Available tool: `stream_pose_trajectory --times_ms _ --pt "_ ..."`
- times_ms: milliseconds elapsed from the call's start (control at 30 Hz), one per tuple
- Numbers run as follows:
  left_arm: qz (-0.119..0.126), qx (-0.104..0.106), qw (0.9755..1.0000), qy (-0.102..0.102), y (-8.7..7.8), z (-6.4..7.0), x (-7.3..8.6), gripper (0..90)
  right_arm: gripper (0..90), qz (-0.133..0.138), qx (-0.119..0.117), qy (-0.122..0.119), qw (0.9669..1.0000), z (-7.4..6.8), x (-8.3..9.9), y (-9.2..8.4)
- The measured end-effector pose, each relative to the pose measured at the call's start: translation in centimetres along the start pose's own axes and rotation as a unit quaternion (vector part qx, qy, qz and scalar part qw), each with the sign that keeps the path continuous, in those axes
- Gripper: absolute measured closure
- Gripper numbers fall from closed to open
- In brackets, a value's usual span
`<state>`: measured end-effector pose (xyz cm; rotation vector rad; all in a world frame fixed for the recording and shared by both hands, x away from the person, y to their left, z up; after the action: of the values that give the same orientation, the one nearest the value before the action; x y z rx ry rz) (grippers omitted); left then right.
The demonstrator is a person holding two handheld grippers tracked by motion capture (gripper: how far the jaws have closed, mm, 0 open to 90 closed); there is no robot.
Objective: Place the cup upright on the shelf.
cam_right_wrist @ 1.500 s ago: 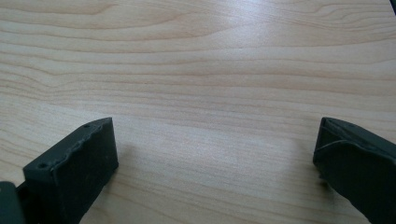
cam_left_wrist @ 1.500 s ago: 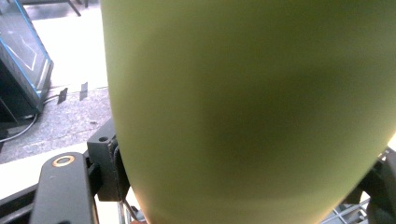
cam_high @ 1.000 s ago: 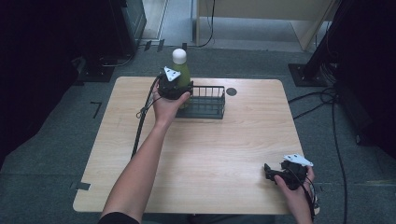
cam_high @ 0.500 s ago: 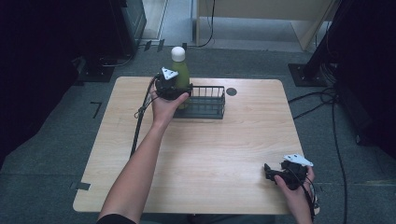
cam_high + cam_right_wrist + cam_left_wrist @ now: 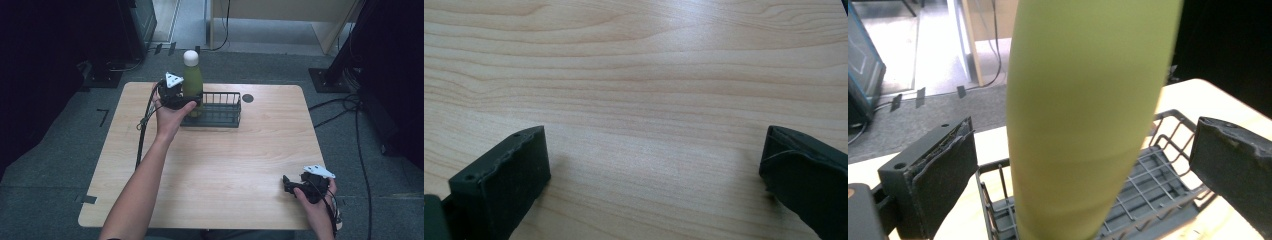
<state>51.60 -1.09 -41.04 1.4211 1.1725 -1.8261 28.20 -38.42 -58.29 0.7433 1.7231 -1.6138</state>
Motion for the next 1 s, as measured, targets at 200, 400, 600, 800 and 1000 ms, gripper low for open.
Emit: stream_pose_trajectory --times_ms 200,400,600,800,1000 --pt "0.003 0.006 1.0000 0.000 -1.4 0.3 0.3 0.0 0.0 0.000 0.000 0.000 1.0000 0.0 0.0 0.0" --pt "0.005 0.012 0.9999 0.005 -3.3 0.4 1.2 0.0 0.0 0.000 0.000 0.000 1.0000 0.0 0.0 0.0" --pt "-0.003 0.008 1.0000 0.005 -4.6 0.2 2.8 0.0 0.0 0.000 0.000 0.000 1.0000 0.0 0.0 0.0" --pt "-0.012 0.005 0.9999 0.001 -6.0 -0.1 4.5 0.0 0.0 0.000 0.000 0.000 1.0000 0.0 0.0 0.0" --pt "-0.017 -0.002 0.9998 -0.008 -7.5 -0.9 6.2 0.0 0.0 0.000 0.000 0.000 1.0000 0.0 0.0 0.0"
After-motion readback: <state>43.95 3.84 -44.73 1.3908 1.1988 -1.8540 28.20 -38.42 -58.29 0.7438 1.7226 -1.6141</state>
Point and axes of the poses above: each handheld gripper's, and its own axes: y roughly forward along the jaws, x roughly out of its underside, z roughly to its right, the point moved 8 cm from there along y, roughly forward along the jaws, and after that the axes turned 6 degrees about z, right-handed, at the moved point
